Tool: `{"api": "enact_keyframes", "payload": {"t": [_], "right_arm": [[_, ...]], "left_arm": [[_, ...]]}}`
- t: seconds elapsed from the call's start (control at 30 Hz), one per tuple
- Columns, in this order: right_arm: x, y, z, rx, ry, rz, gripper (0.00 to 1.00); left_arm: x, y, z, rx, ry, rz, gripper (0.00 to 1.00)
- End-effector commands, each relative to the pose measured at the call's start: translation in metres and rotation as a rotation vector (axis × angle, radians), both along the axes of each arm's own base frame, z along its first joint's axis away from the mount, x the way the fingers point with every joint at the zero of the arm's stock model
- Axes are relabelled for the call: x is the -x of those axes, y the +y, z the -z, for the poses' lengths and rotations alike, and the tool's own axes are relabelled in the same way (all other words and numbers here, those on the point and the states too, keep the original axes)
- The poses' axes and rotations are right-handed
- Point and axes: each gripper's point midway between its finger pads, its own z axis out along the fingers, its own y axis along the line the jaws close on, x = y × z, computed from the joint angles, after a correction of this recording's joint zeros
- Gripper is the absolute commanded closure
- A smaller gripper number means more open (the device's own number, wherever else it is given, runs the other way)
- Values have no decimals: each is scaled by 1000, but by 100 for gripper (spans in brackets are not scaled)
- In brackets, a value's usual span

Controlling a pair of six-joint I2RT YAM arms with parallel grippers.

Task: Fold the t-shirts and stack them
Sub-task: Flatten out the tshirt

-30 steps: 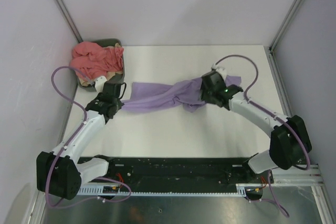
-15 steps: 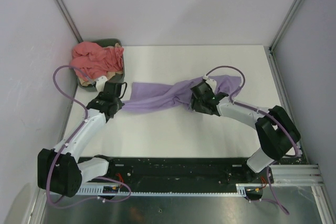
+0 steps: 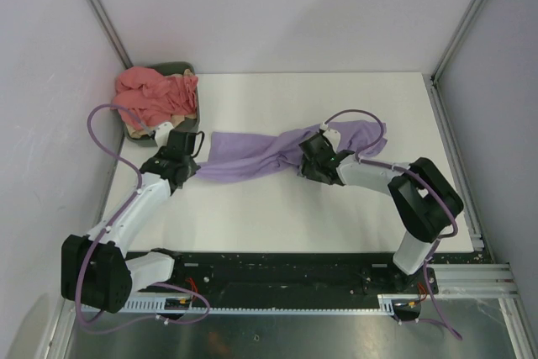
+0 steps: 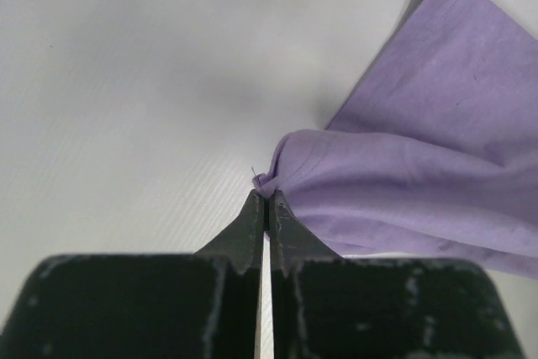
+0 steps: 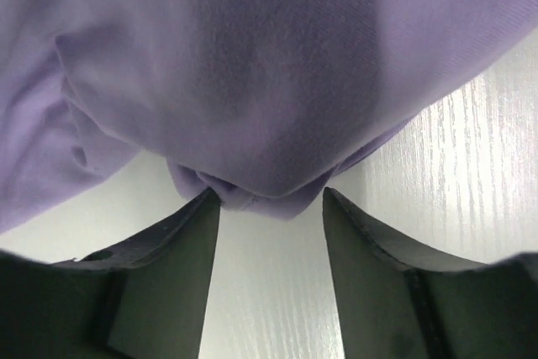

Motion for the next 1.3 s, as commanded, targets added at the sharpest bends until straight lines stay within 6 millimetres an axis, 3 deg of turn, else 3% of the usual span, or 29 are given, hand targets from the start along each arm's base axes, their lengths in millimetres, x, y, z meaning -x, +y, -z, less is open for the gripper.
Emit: {"api": "enact_keyframes", "payload": {"t": [0.0, 0.13, 0.2, 0.33, 0.43, 0.53, 0.67, 0.83, 0.97, 1.03, 1.1, 1.2, 1.27], "right_arm": [[-15, -1, 3, 8, -52, 51, 50], [-18, -18, 0, 45, -45, 75, 90], [-19, -40, -14, 80, -46, 112, 97], [-18, -106, -74, 151, -116, 202, 100], [-6, -160, -125, 175, -185, 271, 100], [12, -201, -155, 179, -213, 322, 100], [20, -225, -172, 175, -219, 347, 100], [-11, -225, -159, 142, -198, 324, 100], [-54, -225, -125, 107, -119, 322, 92], [-75, -223, -105, 73, -70, 321, 77], [-92, -218, -100, 35, -61, 310, 58], [-95, -218, -106, 26, -66, 317, 36], [-86, -223, -111, 51, -64, 330, 31]], "left_arm": [[-13, 1, -21, -6, -54, -1, 100], [-15, 2, -25, -14, -62, 1, 100], [-17, 3, -31, -24, -74, 4, 100], [-24, 6, -52, -46, -122, 11, 100], [-28, 8, -70, -67, -159, 16, 100], [-29, 12, -87, -86, -198, 9, 100], [-35, 12, -98, -91, -220, 7, 100], [-53, 5, -103, -63, -223, 2, 100], [-76, -1, -87, -66, -171, -12, 100], [-88, -4, -76, -70, -139, -12, 100], [-99, -8, -65, -73, -111, -12, 100], [-109, -13, -58, -59, -92, -5, 100], [-112, -16, -57, -46, -93, 0, 100]]}}
